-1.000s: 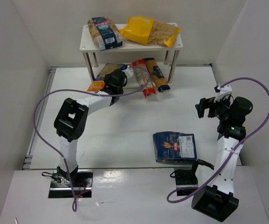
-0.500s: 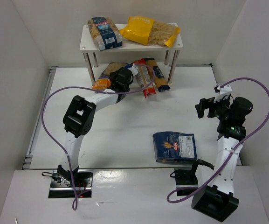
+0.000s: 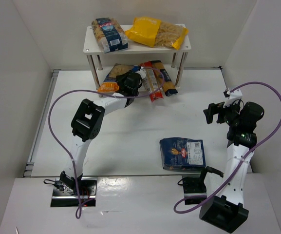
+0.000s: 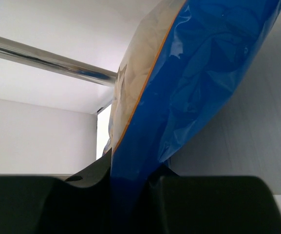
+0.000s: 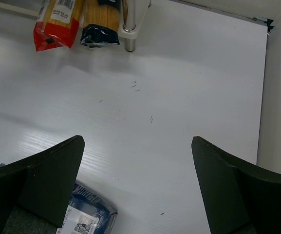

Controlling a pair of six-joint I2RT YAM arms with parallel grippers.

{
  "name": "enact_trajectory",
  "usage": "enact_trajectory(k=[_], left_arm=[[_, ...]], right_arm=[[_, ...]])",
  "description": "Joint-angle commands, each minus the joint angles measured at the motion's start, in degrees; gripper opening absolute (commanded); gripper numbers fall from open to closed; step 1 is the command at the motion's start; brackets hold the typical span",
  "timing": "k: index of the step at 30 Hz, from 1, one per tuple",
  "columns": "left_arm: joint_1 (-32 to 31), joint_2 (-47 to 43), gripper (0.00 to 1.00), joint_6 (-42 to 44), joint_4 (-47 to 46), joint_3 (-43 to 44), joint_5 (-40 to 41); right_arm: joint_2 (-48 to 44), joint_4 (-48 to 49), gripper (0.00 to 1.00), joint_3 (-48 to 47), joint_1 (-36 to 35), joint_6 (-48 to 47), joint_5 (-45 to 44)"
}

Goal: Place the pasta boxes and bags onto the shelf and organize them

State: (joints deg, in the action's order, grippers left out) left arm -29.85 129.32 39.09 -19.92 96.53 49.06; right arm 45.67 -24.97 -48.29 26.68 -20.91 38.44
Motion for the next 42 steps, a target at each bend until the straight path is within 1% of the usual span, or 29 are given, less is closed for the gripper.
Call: enact_trajectory(k=[1,2,3,5,6,7,10,11,13,14,15,19,20,21,22,26,33,36,37,41,42], left_arm=[[-0.3,1.4,0.02,0.5,-2.1,3.6,1.4],[-0.3,2.0,0.08,0.5,-0.6,3.6,1.4],[-0.3,2.0,0.26,-0.5,0.1,4.4,1.4],[-0.3,1.5,0.33,-1.1,1.2,5.0,0.9],[-0.3,1.5,0.41,-1.7,2.2,5.0,0.3],[-0.3,1.5,0.53,-2.3,3.0,5.6,0.3],[-0.3,1.5,0.66,-2.9,5.2,6.1,-0.2],[-0.3,1.5,0.73,-3.8,5.9,6.1,-0.7],[-0.3,1.5,0.79,-4.4,7.2,6.7,-0.7],[-0.3,0.9,0.84,-4.4,7.2,6.7,-1.2],[-0.8,0.3,0.86,-4.4,7.2,6.0,-1.2],[-2.1,-1.7,0.94,-4.9,7.7,4.5,-1.8],[-2.7,-1.7,0.94,-5.7,8.4,3.9,-2.3],[-3.4,-2.4,0.96,-5.7,9.8,3.9,-2.3],[-3.4,-3.0,1.0,-6.6,10.7,3.9,-2.3],[-5.7,-5.0,1.0,-10.0,14.4,3.3,-4.1],[-9.2,-10.0,1.0,-16.2,23.5,2.2,-6.9],[-11.1,-13.4,1.0,-19.0,26.9,-0.5,-8.4],[-11.8,-14.3,1.0,-20.0,29.5,-1.1,-9.1],[-12.4,-20.5,1.0,-26.5,37.0,-4.0,-16.2],[-12.4,-21.6,1.0,-28.7,38.5,-5.5,-19.1]], right_arm=[[-1.0,0.1,0.99,-0.5,0.5,-0.6,1.2],[-1.0,0.1,0.99,-0.5,0.5,-0.6,1.2],[-1.0,0.1,0.99,-0.5,0.5,-0.6,1.2],[-1.0,0.1,0.99,-0.5,0.5,-0.6,1.2],[-1.0,0.1,0.99,-0.5,0.5,-0.6,1.2],[-1.0,0.1,0.99,-0.5,0.5,-0.6,1.2],[-1.0,0.1,0.99,-0.5,0.5,-0.6,1.2],[-1.0,0.1,0.99,-0.5,0.5,-0.6,1.2],[-1.0,0.1,0.99,-0.5,0.5,-0.6,1.2],[-1.0,0.1,0.99,-0.5,0.5,-0.6,1.2],[-1.0,0.1,0.99,-0.5,0.5,-0.6,1.2],[-1.0,0.1,0.99,-0.5,0.5,-0.6,1.2],[-1.0,0.1,0.99,-0.5,0.5,-0.6,1.2],[-1.0,0.1,0.99,-0.5,0.5,-0.6,1.7],[-1.5,0.1,0.99,-0.5,0.5,-0.6,1.7],[-1.5,0.1,0.99,-0.5,0.5,-0.6,1.7],[-2.1,0.1,0.99,-0.5,0.5,-0.6,2.3],[-2.6,0.1,0.99,-0.5,0.5,-0.6,2.8],[-2.6,0.1,0.99,-0.5,0.5,-0.6,3.4],[-2.6,-1.0,0.99,-1.0,0.5,-0.6,4.0],[-3.2,-1.0,0.99,-1.0,0.5,-0.6,4.6]])
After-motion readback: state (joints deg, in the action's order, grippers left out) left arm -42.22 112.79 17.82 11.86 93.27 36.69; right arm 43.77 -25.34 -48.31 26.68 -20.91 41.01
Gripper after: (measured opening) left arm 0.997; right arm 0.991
